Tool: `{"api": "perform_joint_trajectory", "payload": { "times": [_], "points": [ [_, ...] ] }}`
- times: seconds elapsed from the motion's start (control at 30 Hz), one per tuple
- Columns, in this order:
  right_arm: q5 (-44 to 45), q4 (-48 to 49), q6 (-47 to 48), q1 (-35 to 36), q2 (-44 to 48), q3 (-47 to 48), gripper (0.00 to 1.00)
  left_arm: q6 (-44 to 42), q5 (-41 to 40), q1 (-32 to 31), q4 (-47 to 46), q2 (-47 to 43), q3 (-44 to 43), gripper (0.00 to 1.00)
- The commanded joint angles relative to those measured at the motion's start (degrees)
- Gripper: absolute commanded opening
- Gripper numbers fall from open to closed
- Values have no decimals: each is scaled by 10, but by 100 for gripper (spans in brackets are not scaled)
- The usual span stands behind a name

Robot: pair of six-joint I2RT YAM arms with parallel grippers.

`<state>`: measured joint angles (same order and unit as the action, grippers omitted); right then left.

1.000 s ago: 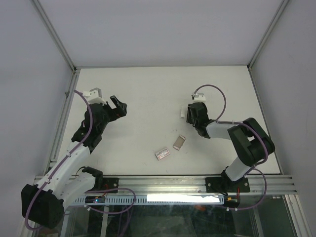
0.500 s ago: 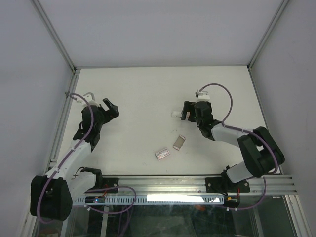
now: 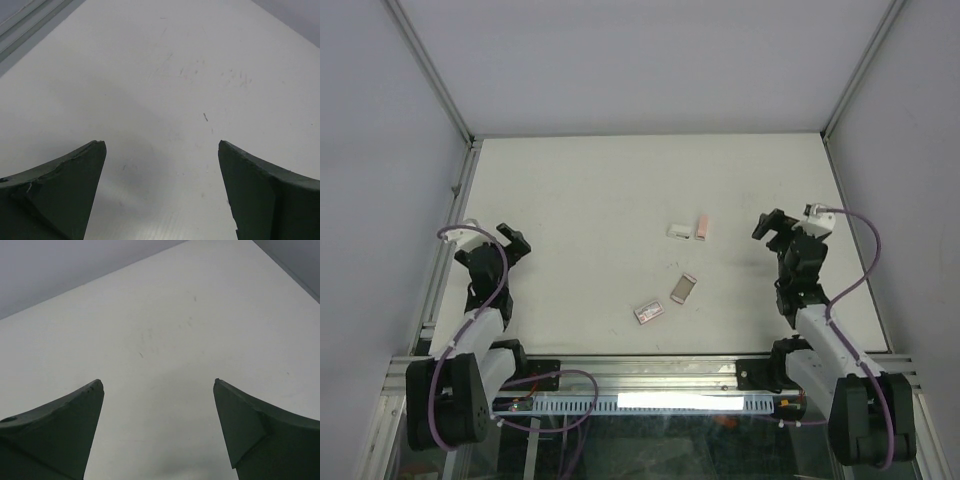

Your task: Load the staples into the stapler

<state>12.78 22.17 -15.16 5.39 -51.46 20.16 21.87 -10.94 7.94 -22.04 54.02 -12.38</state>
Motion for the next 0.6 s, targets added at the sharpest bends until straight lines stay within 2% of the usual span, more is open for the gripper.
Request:
{"api": "perform_joint_trajectory", "payload": {
  "times": [0.0,0.07,0.1,0.27,0.37,0.57],
  "points": [
    [101,167,41,-16,16,-113,94,-52,-35,-9,-248,43,63,99],
    [101,236,46,-26,-10,-146,94,-73,-63,-35,-340,88,84,99],
    [95,262,44,-32,-30,-152,95,-82,-87,-50,-356,109,77,99],
    [60,346,45,-45,-152,-139,94,-112,-166,-105,-307,181,7,99],
    [48,363,45,-51,-186,-125,95,-113,-177,-115,-299,196,-7,99],
    [-10,429,48,-60,-272,-110,95,-113,-167,-124,-396,205,34,99]
  ]
}}
